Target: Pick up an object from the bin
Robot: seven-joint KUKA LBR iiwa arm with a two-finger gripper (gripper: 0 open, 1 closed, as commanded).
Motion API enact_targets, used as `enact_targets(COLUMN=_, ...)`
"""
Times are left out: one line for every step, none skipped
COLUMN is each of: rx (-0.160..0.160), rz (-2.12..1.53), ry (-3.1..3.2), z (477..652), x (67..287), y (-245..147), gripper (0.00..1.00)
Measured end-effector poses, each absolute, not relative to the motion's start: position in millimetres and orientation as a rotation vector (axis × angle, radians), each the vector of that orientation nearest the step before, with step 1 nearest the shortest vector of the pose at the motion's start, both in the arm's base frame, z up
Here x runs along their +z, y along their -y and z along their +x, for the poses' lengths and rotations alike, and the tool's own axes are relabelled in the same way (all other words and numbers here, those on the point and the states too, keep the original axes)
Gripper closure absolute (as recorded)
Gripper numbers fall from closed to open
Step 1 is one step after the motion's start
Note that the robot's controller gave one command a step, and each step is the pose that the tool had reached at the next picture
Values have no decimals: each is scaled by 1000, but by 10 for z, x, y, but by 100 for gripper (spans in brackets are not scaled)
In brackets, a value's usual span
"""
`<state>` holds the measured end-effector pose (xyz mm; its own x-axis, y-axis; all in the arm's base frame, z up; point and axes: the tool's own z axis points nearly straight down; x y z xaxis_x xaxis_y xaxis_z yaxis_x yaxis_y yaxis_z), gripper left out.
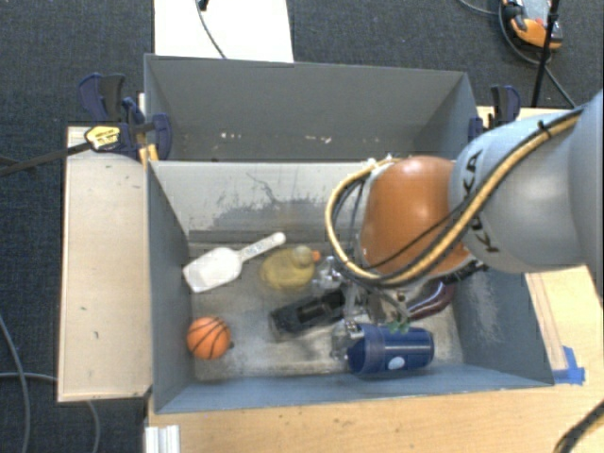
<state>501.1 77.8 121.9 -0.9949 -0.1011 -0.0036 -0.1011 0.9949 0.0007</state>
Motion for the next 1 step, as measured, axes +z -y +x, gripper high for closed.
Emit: enact_targets(rx=11, rz=-379, ry=-3053, z=5208, x=932, y=-745, gripper=0)
